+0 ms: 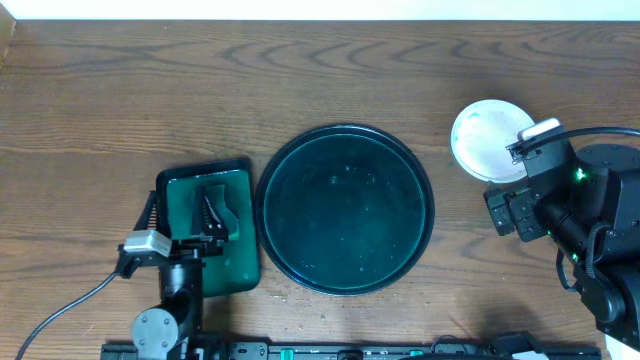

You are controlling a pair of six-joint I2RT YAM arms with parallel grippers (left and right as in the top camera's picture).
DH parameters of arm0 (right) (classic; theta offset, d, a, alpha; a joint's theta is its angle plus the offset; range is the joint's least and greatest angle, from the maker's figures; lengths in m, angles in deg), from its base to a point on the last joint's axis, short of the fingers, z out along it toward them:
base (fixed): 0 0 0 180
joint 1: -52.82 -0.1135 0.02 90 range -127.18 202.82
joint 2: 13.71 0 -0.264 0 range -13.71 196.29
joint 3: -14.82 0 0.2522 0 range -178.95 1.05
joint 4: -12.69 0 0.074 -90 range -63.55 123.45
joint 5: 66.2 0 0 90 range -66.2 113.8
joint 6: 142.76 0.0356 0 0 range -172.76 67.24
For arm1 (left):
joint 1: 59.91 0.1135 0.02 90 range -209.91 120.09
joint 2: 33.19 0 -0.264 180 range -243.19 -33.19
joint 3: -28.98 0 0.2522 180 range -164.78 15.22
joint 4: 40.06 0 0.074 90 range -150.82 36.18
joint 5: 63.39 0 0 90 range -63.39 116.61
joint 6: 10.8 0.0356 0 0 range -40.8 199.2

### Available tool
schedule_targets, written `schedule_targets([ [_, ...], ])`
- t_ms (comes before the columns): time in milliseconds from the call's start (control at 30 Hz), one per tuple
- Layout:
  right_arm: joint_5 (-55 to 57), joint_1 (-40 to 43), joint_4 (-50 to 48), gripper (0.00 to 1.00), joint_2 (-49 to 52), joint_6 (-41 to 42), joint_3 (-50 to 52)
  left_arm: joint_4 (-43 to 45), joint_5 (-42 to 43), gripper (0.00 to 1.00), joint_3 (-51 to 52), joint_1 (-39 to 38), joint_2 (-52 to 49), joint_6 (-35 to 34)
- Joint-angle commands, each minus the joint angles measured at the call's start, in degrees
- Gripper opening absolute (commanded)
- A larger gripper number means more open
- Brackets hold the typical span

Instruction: Clean dirty plates on tray and stack at the side

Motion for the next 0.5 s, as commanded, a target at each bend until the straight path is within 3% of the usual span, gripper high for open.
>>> schedule_targets([
  [0,0.5,-0.7,0.1,0.99,-0.2,-0.5,-0.7,1.1,0.5,0.8,1.9,-0.7,0.5,-0.5],
  [467,0.5,-0.7,0.1,0.99,-0.2,-0.5,-0.7,0.8,0.2,0.8,4.1,-0.8,0.5,-0.4],
])
